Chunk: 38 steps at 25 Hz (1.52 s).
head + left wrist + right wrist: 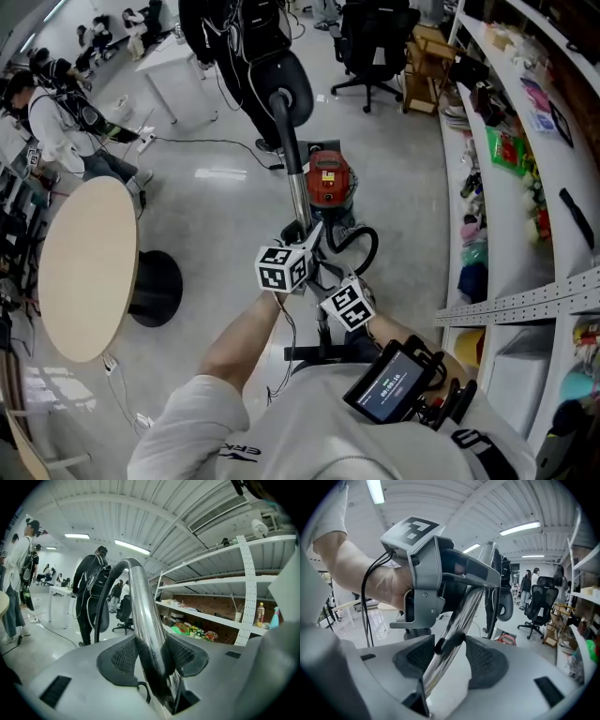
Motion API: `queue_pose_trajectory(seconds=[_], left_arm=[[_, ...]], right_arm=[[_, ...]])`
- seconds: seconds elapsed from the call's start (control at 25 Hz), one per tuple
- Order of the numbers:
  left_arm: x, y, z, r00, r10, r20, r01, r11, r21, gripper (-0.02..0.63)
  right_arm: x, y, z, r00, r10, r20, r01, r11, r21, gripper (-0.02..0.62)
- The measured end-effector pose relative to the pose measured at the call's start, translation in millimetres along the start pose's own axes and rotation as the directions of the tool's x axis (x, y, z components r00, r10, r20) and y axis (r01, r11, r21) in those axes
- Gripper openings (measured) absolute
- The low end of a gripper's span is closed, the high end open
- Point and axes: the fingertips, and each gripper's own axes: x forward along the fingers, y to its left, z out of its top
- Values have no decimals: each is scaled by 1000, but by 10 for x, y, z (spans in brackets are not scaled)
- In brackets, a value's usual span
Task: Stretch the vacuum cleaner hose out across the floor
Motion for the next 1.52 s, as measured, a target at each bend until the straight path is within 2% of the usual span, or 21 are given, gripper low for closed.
queue_pose_trajectory(seconds=[0.12,0.24,0.36,0.48,0.64,0.76,0.84,1.04,1.2,1.4,1.52], left_arm=[[-179,-105,-118,1000,-13,-18,14,1000,24,187],[-340,-172,-270,999,-13,-52,16,998,60,186],[-483,-277,-418,996,-8,-86,19,992,123,181],[-627,-450,-554,994,-17,-109,37,983,180,176],[-871,-780,-767,988,-39,-146,70,975,212,175],[-1031,-1052,-913,985,-56,-163,91,973,212,175],[-1138,-1206,-1005,983,-64,-172,101,972,211,175],[-1384,-1483,-1148,983,-53,-174,91,972,218,176],[-1577,-1719,-1292,982,-46,-185,91,966,241,176],[-1894,-2043,-1532,973,-53,-224,117,952,284,176],[-2093,-2197,-1670,971,-45,-236,114,950,291,176]], right_arm=[[-162,230,-41,999,52,-9,-52,998,-40,190],[-350,256,-100,998,63,2,-63,994,-85,190],[-578,76,-67,998,40,40,-39,999,-32,190],[-808,-76,87,993,21,118,-27,998,51,190],[-1109,-186,343,973,-3,233,-42,981,189,190],[-1286,-229,500,954,-2,299,-84,958,273,190],[-1377,-205,551,947,5,322,-105,950,293,190],[-1635,-15,552,931,67,360,-179,940,290,190],[-1922,164,583,892,144,429,-292,907,303,192],[-2144,320,646,873,169,457,-329,897,296,193],[-2255,483,570,861,202,467,-370,879,301,193]])
